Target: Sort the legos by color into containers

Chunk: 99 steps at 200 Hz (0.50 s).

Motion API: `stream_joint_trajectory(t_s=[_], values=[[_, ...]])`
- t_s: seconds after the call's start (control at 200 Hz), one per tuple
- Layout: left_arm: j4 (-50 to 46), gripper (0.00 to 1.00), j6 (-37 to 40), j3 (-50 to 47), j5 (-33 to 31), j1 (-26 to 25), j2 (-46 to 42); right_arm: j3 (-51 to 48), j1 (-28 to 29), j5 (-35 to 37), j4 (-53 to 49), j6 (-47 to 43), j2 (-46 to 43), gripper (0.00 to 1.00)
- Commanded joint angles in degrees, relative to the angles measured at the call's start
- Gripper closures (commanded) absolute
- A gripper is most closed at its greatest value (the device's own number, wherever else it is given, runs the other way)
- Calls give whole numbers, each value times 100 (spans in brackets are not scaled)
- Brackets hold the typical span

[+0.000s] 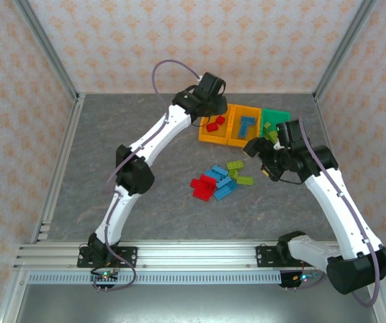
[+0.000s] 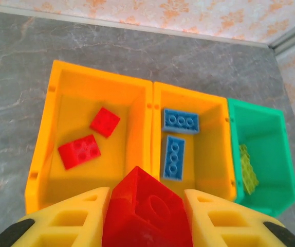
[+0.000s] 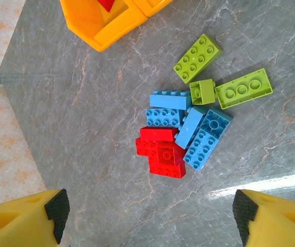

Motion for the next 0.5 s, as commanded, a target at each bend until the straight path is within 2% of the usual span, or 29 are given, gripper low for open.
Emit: stream_joint_trajectory(t_s=[0.0,0.055,0.165,0.205,0.385,0.49], values=[[45,77,56,538,-354,134,606,253,45,263,-484,101,-241,15],[234,72,63,665,-241,174,716,201,41,328,-580,81,-354,15],[487,52,158,739,-114,219,687,-7,41,403,-572,149,-528,14],[531,47,234,739,-24,217,619,-88,44,383,-506,212,-562,15],[-3,39,777,631,468,200,4,-153,42,368,-372,188,-468,14],[-128,38,1110,-296,609,174,-930,-41,258,753,-520,67,-266,14]])
